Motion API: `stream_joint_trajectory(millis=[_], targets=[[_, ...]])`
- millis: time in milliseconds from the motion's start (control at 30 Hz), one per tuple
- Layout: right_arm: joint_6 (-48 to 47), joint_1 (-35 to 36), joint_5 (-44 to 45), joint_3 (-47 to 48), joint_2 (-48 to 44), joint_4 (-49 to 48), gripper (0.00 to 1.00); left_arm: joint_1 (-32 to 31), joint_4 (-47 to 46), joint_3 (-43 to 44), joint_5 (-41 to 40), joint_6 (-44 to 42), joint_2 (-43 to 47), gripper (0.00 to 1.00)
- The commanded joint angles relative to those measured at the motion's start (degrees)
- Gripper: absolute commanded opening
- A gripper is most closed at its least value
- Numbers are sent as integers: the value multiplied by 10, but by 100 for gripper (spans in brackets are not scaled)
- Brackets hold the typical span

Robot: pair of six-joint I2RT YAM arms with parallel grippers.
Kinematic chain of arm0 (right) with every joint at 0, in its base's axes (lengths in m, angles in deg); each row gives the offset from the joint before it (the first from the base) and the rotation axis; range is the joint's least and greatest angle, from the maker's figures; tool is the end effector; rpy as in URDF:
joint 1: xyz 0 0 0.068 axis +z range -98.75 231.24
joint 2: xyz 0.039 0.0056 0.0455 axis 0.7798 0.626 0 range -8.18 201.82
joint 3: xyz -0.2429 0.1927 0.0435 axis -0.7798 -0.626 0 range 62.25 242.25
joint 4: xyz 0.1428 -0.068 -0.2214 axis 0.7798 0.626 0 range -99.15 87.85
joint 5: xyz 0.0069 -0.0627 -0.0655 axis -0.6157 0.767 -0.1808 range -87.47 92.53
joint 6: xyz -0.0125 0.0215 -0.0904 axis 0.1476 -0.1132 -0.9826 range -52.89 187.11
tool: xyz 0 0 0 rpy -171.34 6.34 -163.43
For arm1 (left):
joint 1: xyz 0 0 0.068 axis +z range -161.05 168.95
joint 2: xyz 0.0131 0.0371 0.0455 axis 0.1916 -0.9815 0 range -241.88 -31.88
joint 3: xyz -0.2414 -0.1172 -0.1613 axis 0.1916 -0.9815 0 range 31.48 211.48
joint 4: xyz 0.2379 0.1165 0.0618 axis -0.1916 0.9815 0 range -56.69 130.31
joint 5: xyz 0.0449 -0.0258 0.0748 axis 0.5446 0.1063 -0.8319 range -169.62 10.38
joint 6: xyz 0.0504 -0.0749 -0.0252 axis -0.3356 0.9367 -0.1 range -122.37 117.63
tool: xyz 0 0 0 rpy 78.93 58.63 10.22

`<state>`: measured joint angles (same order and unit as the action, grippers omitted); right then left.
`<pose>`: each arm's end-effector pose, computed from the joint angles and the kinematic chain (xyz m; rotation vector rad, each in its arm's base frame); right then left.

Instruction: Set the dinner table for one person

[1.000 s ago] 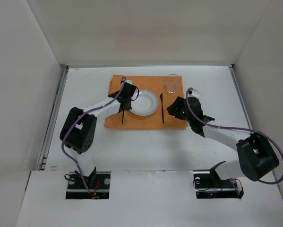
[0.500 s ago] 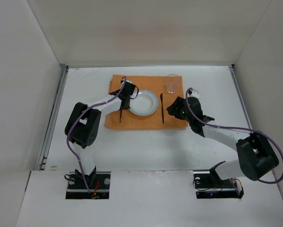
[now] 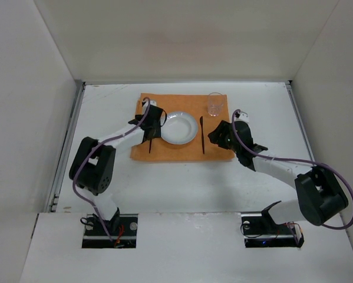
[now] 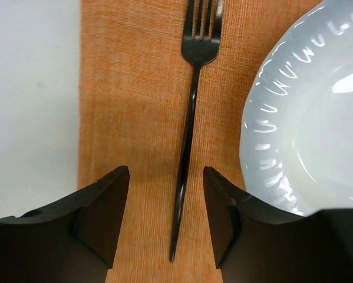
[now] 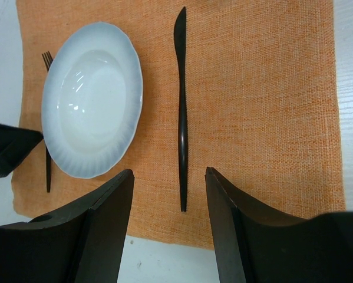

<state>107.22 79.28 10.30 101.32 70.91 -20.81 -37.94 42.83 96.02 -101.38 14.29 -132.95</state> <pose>0.3019 0.1479 0.2196 0.3074 2.0921 0.5875 0.3943 -0.1649 0.1991 0.0274 2.3040 0.0660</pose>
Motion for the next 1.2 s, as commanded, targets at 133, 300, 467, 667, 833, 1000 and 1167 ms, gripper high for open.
stream_joint_trajectory(millis=[133, 300, 467, 667, 833, 1000, 1167], targets=[[11, -14, 39, -26, -60, -57, 53, 20, -58, -125, -10, 103, 217, 60], [37, -37, 80, -65, -110, -76, 25, 49, -67, -239, -28, 157, 345, 77], [99, -101, 94, -128, -171, -104, 19, 91, -41, -336, -58, 200, 451, 100], [174, -170, 91, -181, -190, -129, 47, 132, 9, -399, -64, 258, 516, 100], [194, -180, 90, -183, -173, -129, 61, 177, 16, -438, -57, 301, 557, 100], [195, -176, 91, -174, -145, -129, 61, 184, 5, -434, -52, 298, 549, 100], [191, -170, 91, -173, -138, -142, 61, 181, -18, -419, -51, 290, 513, 100]])
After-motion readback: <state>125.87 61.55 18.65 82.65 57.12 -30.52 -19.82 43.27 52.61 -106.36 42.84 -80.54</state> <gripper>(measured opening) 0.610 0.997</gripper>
